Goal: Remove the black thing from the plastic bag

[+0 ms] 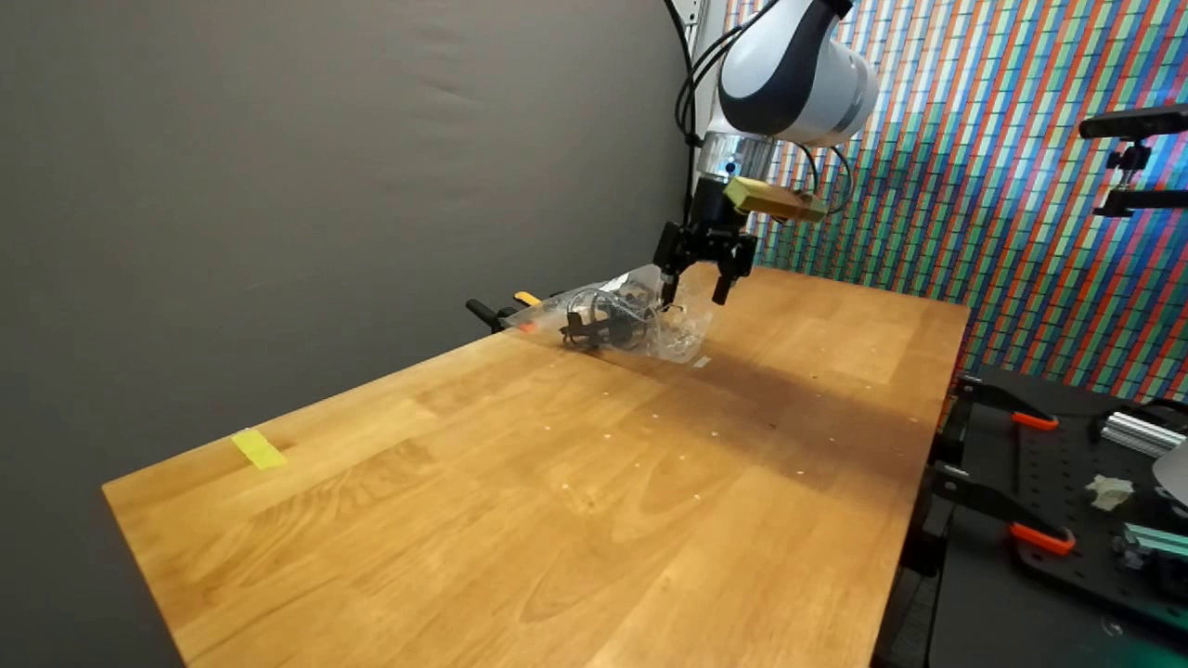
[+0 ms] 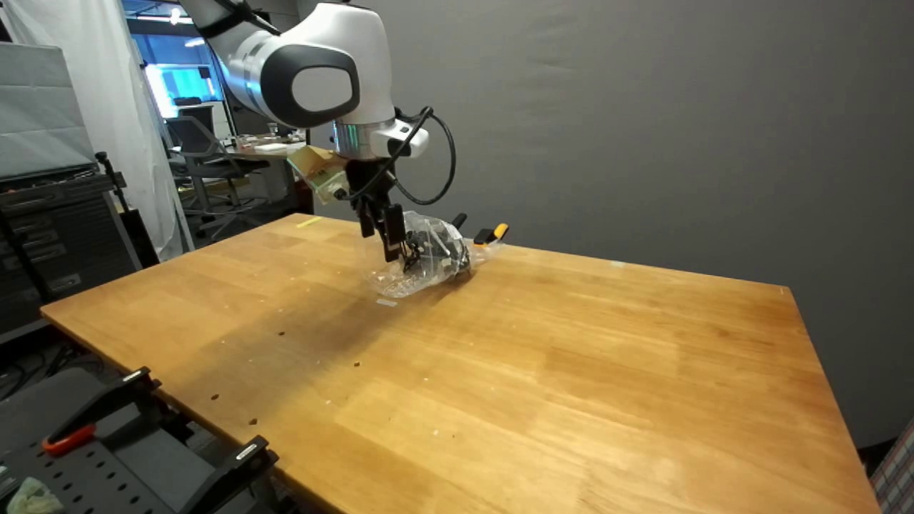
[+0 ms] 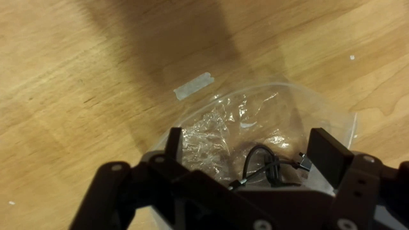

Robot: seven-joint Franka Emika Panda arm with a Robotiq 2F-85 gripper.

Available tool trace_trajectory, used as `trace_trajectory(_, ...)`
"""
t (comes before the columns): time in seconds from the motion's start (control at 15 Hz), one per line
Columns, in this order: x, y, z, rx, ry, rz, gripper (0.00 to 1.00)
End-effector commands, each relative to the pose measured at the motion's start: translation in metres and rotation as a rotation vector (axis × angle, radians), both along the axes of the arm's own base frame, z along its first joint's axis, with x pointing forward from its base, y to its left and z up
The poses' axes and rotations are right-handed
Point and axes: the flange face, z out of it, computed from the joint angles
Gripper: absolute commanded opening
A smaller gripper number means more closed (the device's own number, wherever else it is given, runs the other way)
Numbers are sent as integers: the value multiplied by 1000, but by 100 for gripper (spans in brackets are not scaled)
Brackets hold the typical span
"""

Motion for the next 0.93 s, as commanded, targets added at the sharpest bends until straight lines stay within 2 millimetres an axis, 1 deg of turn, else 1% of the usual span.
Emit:
trace_trajectory(0.0,12,-8,-4,-17,-50,-76,100)
trace_trajectory(0.33,19,-18,-8,-21,-149,-211,100)
trace_trajectory(0.6,22,-22,-18,6,-165,-305,100)
trace_trajectory(0.87,30,-24,-22,60,-189,-386,100)
